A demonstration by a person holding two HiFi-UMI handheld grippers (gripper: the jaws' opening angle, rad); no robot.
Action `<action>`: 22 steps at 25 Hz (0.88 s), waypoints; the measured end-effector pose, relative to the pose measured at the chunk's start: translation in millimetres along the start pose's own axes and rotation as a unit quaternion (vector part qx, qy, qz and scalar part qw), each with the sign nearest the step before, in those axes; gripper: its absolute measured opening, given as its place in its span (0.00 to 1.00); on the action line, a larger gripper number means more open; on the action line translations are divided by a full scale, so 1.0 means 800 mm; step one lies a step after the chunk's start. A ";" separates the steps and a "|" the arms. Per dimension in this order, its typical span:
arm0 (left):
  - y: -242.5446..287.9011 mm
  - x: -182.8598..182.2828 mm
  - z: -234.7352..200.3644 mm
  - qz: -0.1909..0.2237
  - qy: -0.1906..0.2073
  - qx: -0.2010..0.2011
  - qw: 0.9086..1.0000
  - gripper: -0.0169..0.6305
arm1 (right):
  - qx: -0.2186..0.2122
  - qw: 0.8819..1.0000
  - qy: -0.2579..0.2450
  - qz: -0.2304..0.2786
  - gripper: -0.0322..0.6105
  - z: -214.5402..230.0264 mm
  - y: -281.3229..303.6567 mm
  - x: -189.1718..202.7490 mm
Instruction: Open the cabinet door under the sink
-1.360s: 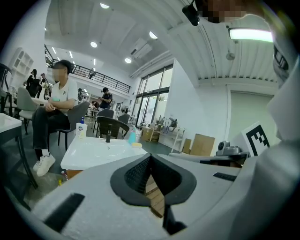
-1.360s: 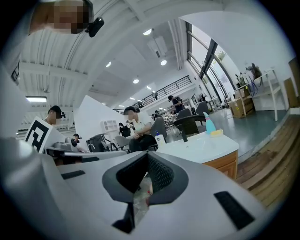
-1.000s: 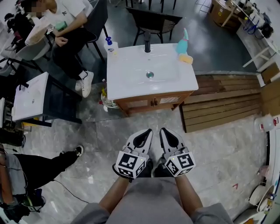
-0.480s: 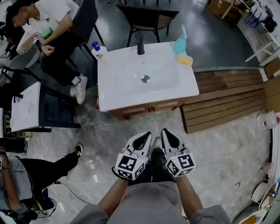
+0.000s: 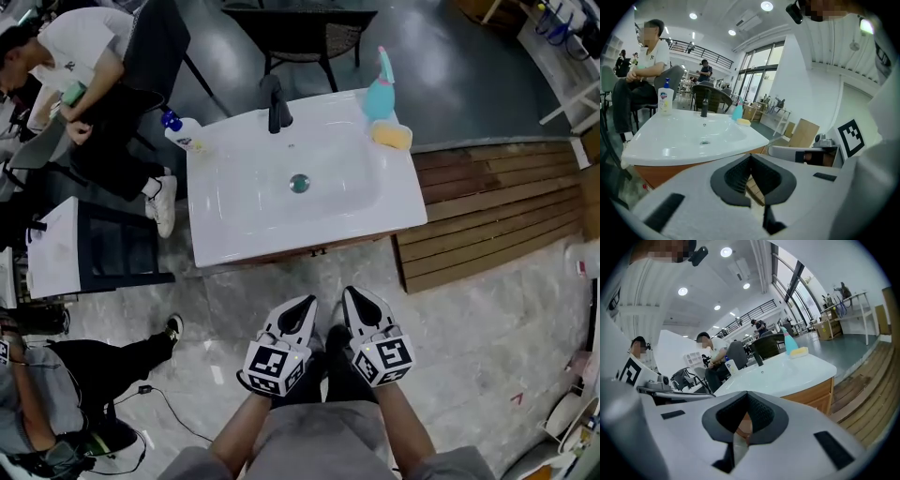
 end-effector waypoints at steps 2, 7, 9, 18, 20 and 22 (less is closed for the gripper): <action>0.012 0.011 -0.004 -0.006 -0.002 -0.005 1.000 0.04 | -0.001 1.000 0.007 -0.009 0.06 0.014 0.008 0.012; 0.045 0.039 -0.023 -0.023 0.008 -0.002 1.000 0.04 | -0.003 0.999 0.015 -0.034 0.06 0.040 0.044 0.055; 0.053 0.047 -0.034 -0.027 0.013 0.000 1.000 0.04 | -0.004 0.999 0.017 -0.038 0.06 0.045 0.055 0.066; 0.061 0.068 -0.078 -0.037 0.008 -0.003 0.999 0.04 | 0.011 0.999 0.027 -0.035 0.06 0.049 0.085 0.091; 0.062 0.076 -0.085 -0.040 0.005 -0.004 0.999 0.04 | 0.012 0.999 0.030 -0.037 0.06 0.047 0.089 0.099; 0.065 0.084 -0.091 -0.042 0.007 -0.004 0.999 0.04 | 0.014 0.999 0.031 -0.041 0.06 0.047 0.095 0.107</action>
Point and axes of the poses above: the fingertips, and each gripper's own axes: y forward along the fingers, z to its right, x out of its underside, the point moved 3 cm from there along -y, backward along the fingers, and after that the axes turned 10 degrees about z, right-handed, at the moved point
